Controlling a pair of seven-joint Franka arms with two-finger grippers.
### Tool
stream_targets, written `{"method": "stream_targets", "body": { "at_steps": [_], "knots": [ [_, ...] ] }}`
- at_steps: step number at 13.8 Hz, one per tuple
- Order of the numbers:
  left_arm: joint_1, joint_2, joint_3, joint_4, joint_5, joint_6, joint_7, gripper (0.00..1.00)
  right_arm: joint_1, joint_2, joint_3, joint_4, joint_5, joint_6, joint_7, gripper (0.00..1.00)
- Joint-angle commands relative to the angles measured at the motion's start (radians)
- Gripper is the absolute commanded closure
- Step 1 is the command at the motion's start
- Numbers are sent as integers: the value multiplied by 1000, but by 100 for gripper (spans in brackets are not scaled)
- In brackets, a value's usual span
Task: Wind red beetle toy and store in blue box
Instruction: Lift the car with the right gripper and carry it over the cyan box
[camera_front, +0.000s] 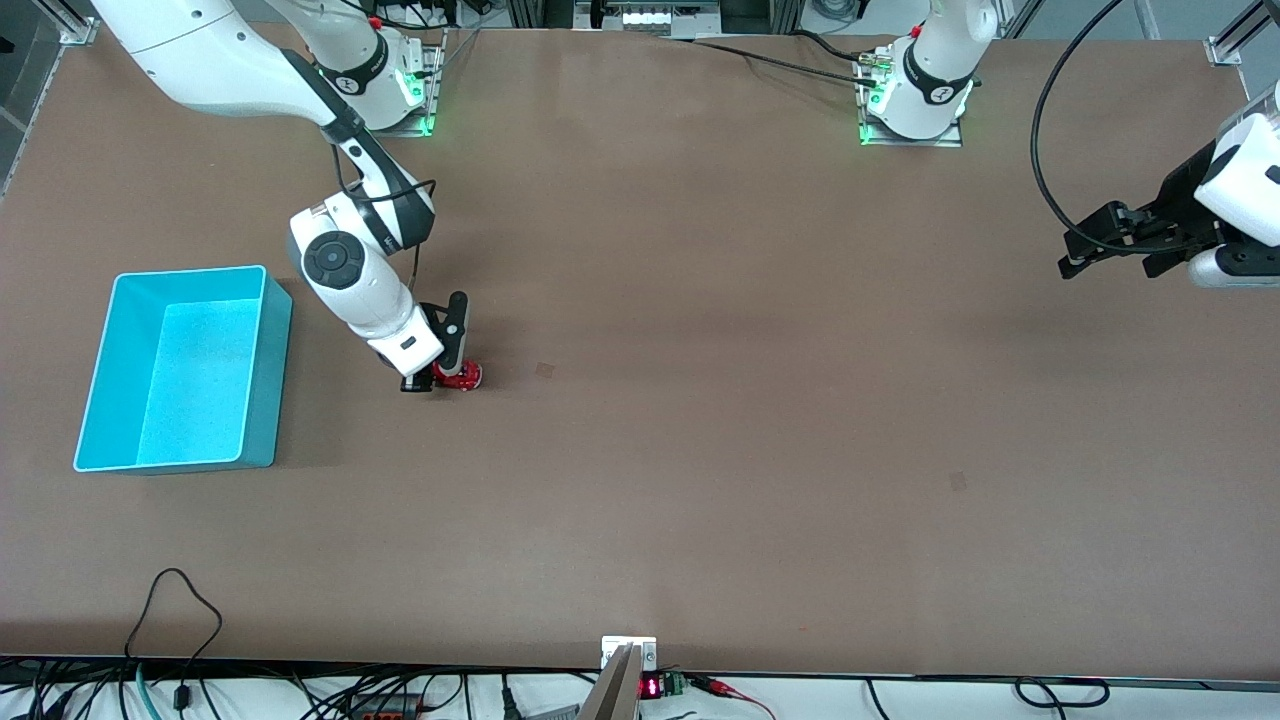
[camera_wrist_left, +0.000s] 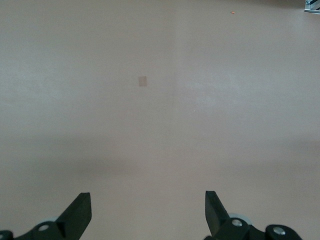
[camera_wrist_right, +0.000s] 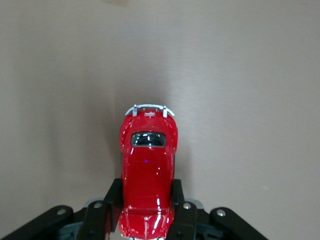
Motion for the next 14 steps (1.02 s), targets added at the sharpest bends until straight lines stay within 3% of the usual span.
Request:
{"method": "stream_targets", "body": {
  "at_steps": [1, 5, 7, 10, 14],
  "knots": [
    [16, -7, 0, -1, -22, -6, 8, 0, -8, -64, -7, 26, 54, -51, 36, 97],
    [18, -2, 1, -1, -22, -6, 8, 0, -60, -189, -35, 58, 189, -194, 70, 100],
    [-8, -2, 18, -3, -22, -9, 8, 0, -101, -229, -102, 60, 235, -195, 157, 100],
    [-155, -2, 177, -3, -20, -7, 8, 0, -106, -286, -232, 70, 303, -255, 350, 100],
    [-145, -4, 175, -3, -6, -6, 6, 0, -109, -288, -418, 74, 390, -346, 461, 100]
  ]
}}
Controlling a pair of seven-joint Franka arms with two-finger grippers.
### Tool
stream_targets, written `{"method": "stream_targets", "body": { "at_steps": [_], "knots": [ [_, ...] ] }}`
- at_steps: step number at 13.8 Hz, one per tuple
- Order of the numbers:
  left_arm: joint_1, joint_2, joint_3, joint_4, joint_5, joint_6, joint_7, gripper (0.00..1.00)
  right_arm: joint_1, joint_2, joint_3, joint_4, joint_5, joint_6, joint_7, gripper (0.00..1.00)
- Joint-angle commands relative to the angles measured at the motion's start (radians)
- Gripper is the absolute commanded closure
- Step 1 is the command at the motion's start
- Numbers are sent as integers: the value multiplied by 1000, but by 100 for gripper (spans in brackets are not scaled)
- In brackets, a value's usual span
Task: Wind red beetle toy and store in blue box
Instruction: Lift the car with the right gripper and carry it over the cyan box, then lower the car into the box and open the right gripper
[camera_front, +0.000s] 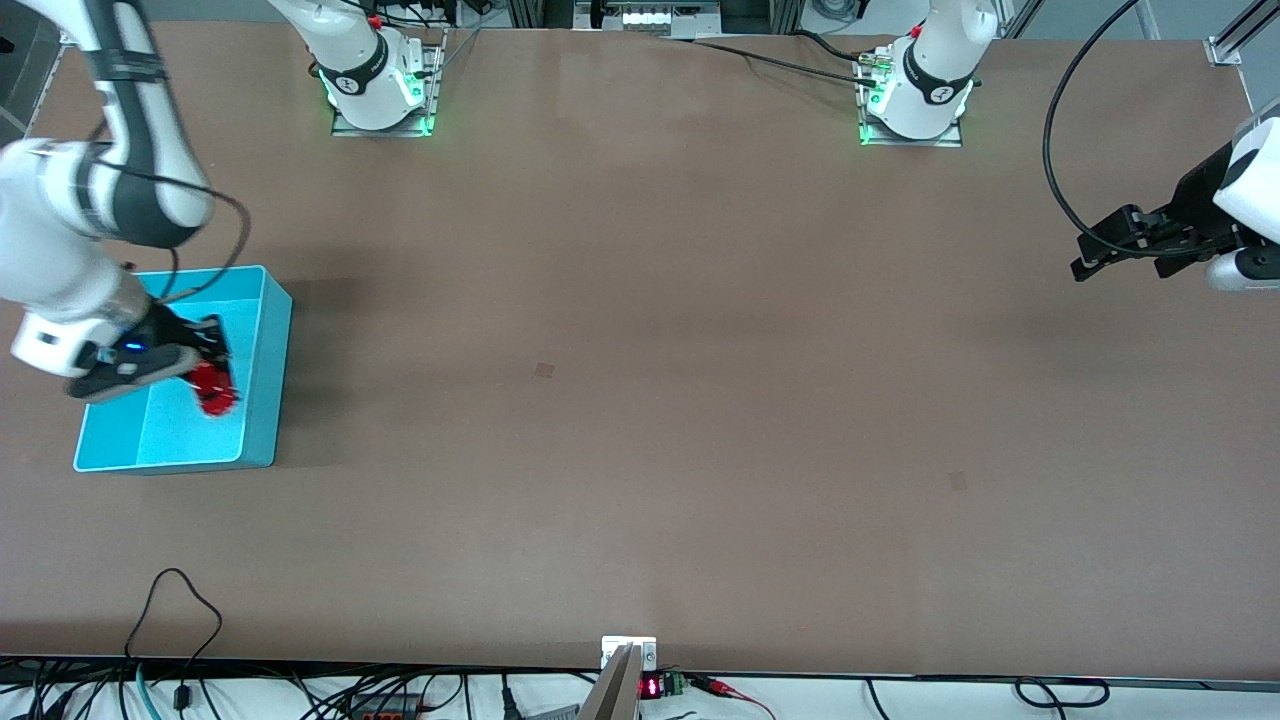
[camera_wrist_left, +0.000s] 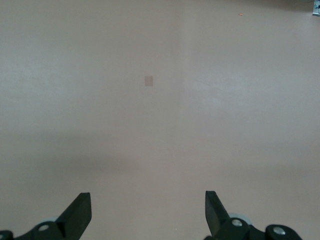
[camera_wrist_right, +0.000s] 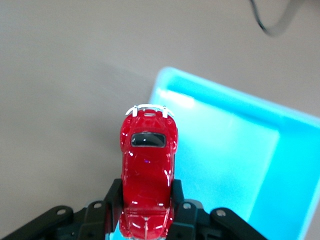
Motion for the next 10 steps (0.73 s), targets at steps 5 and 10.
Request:
{"method": "stream_targets", "body": {
  "at_steps": [5, 10],
  "knots": [
    [12, -5, 11, -6, -6, -10, 8, 0, 1, 87, -112, -34, 33, 19, 168, 100],
    [48, -8, -41, -9, -5, -16, 8, 0, -3, 173, -117, -91, 31, 116, 166, 100]
  ]
}}
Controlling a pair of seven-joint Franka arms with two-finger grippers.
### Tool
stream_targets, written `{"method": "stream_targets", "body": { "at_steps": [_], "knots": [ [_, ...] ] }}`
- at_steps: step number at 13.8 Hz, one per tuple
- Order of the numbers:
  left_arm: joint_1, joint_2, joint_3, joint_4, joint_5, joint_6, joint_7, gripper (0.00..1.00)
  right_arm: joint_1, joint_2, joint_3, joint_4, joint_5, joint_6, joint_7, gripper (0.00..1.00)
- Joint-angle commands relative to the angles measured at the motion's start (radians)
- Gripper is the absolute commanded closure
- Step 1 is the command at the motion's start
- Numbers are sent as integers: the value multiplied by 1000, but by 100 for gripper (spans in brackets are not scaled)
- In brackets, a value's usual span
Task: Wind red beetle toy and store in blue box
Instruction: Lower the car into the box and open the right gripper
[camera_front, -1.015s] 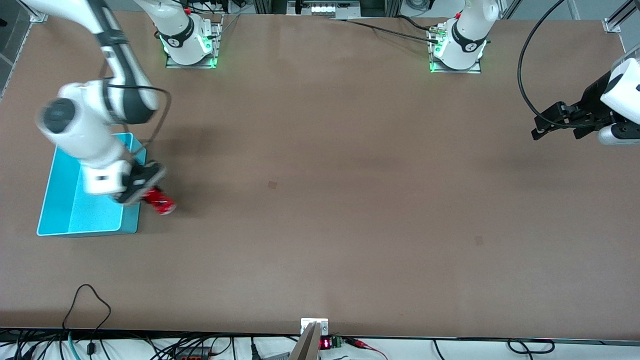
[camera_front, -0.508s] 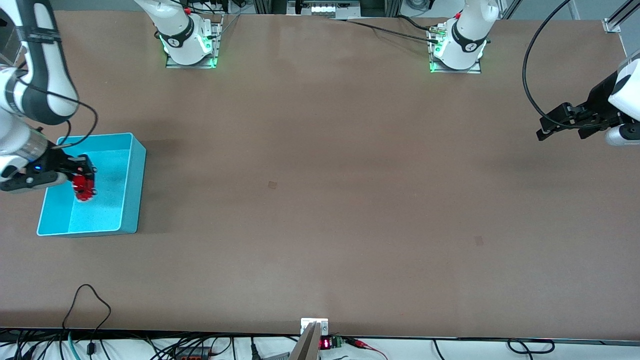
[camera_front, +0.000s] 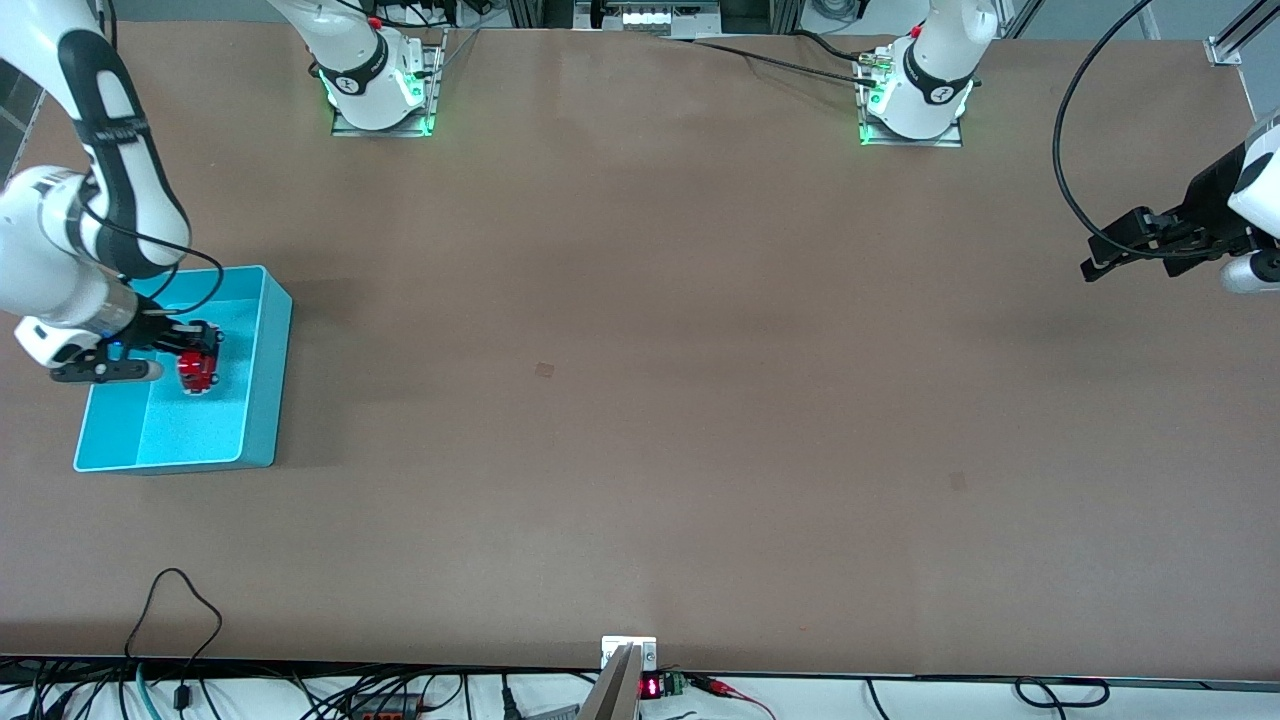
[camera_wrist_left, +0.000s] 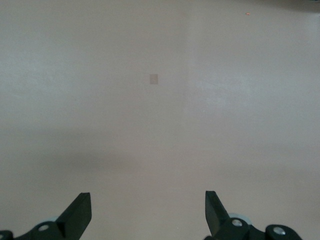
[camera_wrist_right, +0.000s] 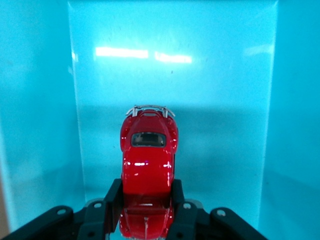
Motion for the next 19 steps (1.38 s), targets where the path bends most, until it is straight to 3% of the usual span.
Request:
{"method": "stream_targets", "body": {
  "at_steps": [1, 2, 4, 6, 9, 10, 13, 16, 19],
  "knots": [
    [15, -8, -29, -3, -5, -11, 8, 0, -2, 30, -2, -6, 15, 14, 6, 100],
    [15, -8, -29, -3, -5, -10, 8, 0, -2, 48, -3, -9, 12, 23, 1, 100],
    [18, -11, -31, -2, -5, -17, 8, 0, -2, 65, -14, -14, 11, 39, -2, 87],
    [20, -14, -34, -2, -5, -39, 8, 0, -2, 68, -17, -14, 9, 39, -11, 57],
    [27, -19, -39, -10, -5, -43, 11, 0, -8, 39, -17, -6, 5, 31, -54, 21],
    [29, -25, -39, -13, -5, -42, 11, 0, -8, 19, -17, 0, 5, 31, -52, 0],
    [27, -69, -43, -75, -3, 5, 25, 0, -8, -48, -17, 24, 3, -13, -52, 0],
    [26, -77, -45, -82, -3, 0, 114, 0, -8, -138, -10, 125, 9, -192, -51, 0],
    [27, -73, -42, -79, -5, -10, 47, 0, 3, -246, 25, 200, 17, -317, -42, 0]
  ]
}}
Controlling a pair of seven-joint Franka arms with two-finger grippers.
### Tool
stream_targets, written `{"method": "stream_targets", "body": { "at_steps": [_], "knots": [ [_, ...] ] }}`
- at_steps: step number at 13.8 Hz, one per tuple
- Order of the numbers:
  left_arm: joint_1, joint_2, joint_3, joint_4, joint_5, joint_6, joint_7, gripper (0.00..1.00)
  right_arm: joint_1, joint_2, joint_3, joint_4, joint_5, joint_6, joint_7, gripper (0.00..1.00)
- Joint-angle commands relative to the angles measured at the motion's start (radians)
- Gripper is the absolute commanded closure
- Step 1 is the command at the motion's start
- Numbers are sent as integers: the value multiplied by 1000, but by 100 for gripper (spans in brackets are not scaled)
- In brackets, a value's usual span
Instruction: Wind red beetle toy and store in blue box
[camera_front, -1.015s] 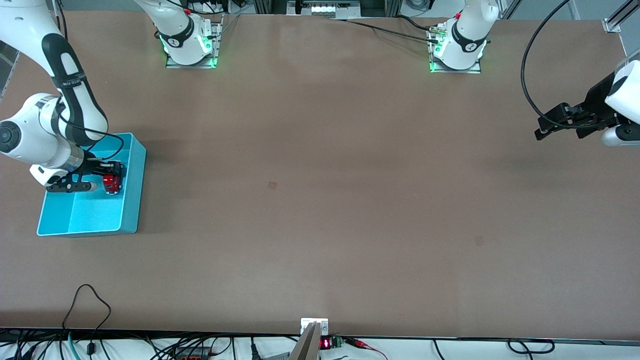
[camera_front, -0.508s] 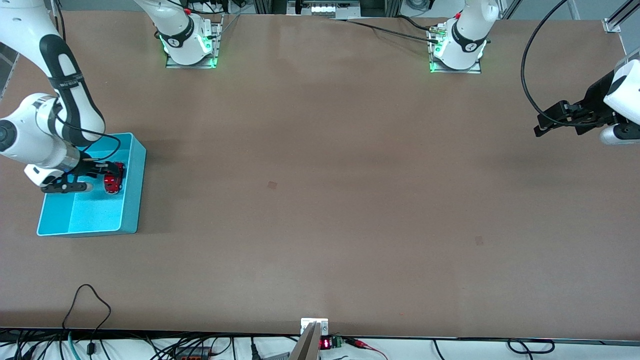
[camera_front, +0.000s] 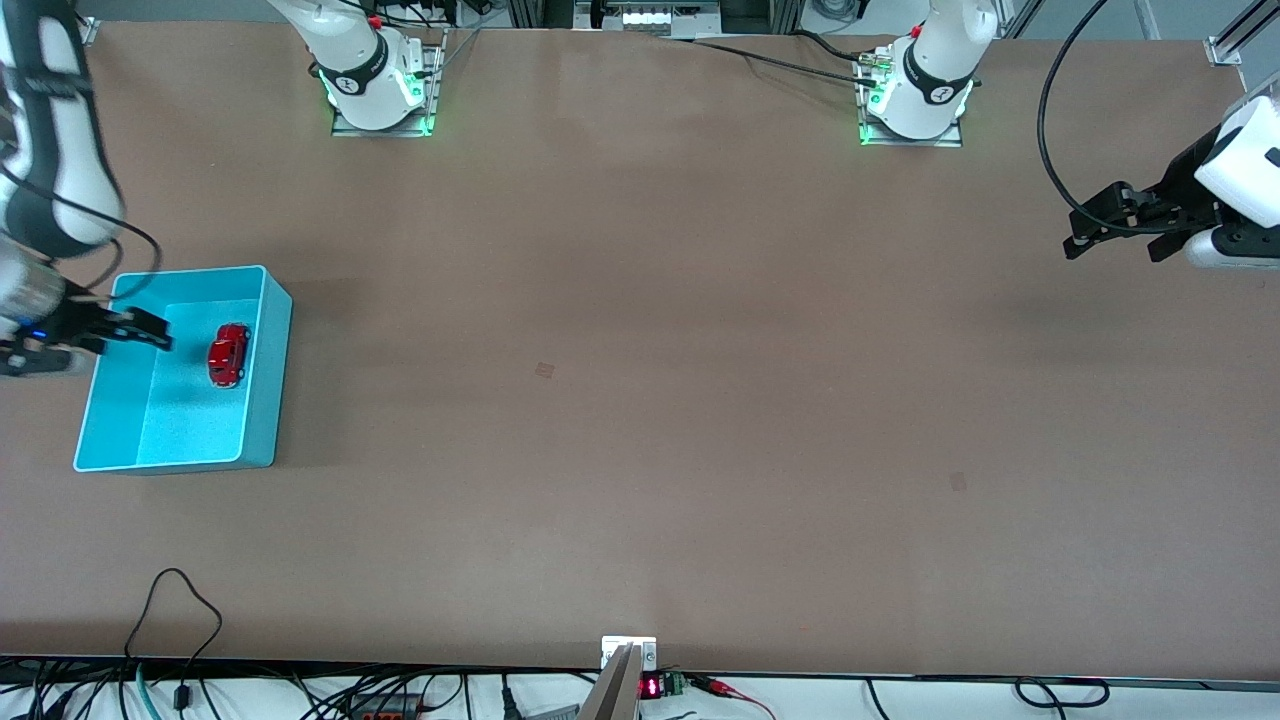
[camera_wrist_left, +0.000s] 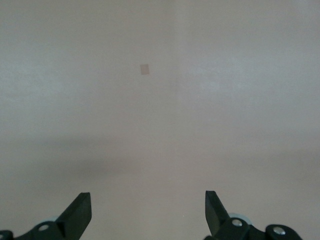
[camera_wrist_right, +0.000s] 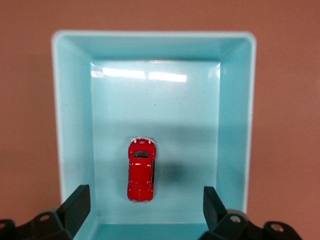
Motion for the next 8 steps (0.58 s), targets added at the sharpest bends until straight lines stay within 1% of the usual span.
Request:
{"method": "stream_targets", "body": {
  "at_steps": [1, 3, 5, 6, 8],
  "knots": [
    [19, -22, -12, -25, -5, 6, -54, 0, -3, -95, 65, 67, 19, -139, 1, 0],
    [17, -27, -13, -25, -3, 2, -48, 0, 3, -118, 102, 163, 19, -286, 85, 0],
    [17, -28, -13, -26, -2, -15, -4, 0, 3, -120, 169, 266, 19, -419, 223, 0],
    [17, -28, -13, -26, -2, -18, 35, 0, 5, -121, 200, 292, 15, -449, 270, 0],
    [19, -28, -12, -26, -2, -18, 53, 0, 29, -126, 238, 296, 15, -449, 344, 0]
  ]
}}
